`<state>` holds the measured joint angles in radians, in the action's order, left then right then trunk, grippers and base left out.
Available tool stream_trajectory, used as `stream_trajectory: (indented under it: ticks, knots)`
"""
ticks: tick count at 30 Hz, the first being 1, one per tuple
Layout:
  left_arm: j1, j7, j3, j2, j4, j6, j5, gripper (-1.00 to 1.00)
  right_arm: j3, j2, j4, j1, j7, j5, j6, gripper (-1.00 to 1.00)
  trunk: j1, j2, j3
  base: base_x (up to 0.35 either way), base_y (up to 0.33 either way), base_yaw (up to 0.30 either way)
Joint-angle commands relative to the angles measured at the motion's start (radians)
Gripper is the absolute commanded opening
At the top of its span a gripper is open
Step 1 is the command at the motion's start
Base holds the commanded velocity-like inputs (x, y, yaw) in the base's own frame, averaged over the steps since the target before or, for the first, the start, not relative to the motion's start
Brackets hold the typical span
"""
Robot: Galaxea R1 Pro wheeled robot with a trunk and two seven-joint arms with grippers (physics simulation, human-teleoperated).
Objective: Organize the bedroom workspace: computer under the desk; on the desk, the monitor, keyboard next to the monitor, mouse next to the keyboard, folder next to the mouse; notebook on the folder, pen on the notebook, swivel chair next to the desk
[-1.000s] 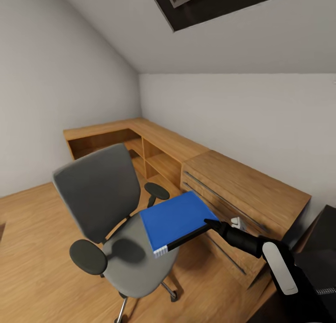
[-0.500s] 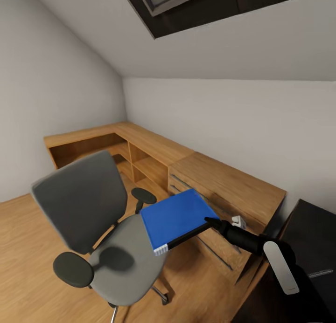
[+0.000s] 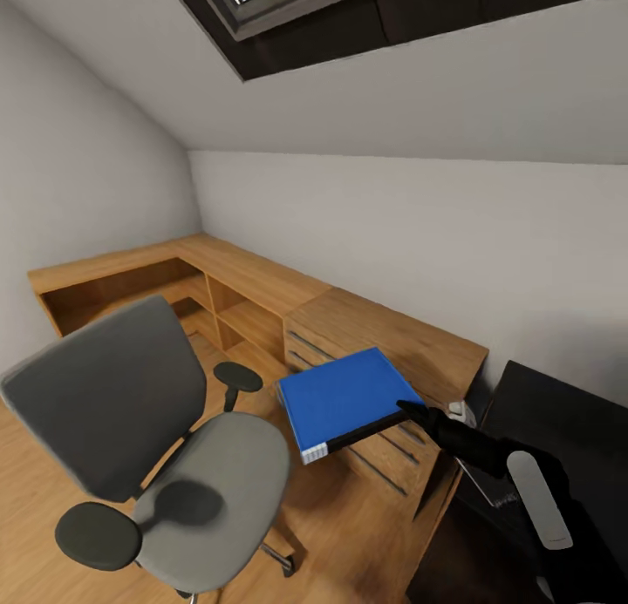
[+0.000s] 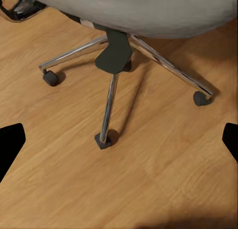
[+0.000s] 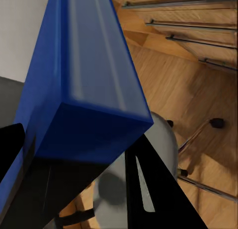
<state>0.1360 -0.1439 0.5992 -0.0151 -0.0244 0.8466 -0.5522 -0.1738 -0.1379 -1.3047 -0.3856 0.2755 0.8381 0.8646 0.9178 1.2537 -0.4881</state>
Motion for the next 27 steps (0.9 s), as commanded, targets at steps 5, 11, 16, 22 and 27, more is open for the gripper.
stream_trajectory:
  ticks: [5, 11, 16, 22, 27]
  knots:
    - [0.0, -0.009, 0.002, 0.0, 0.0, 0.001, -0.011, 1.0, -0.018, -0.009, 0.002, -0.001, 0.003, -0.001, 0.007, -1.0, -0.019, -0.035, 0.015, 0.0, 0.0, -0.265]
    - [0.0, -0.009, 0.002, 0.0, 0.0, 0.002, -0.012, 1.0, -0.097, -0.02, 0.022, -0.001, 0.004, 0.002, 0.01, -1.0, -0.042, -0.077, 0.034, 0.0, 0.0, -0.272]
    - [0.0, -0.009, 0.002, 0.0, 0.0, 0.001, -0.012, 1.0, -0.195, -0.023, 0.072, -0.001, 0.004, 0.001, 0.009, -1.0, -0.061, -0.112, 0.049, 0.0, 0.0, -0.273]
    - [0.0, -0.009, 0.002, 0.0, 0.0, -0.001, -0.012, 1.0, -0.249, -0.035, 0.091, -0.001, 0.006, 0.001, 0.011, -1.0, -0.084, -0.154, 0.068, 0.0, 0.0, -0.273]
    - [0.0, -0.009, 0.002, 0.0, 0.0, -0.002, -0.012, 1.0, -0.255, -0.039, 0.093, -0.001, 0.007, 0.002, 0.011, -1.0, -0.104, -0.189, 0.084, 0.0, 0.0, -0.272]
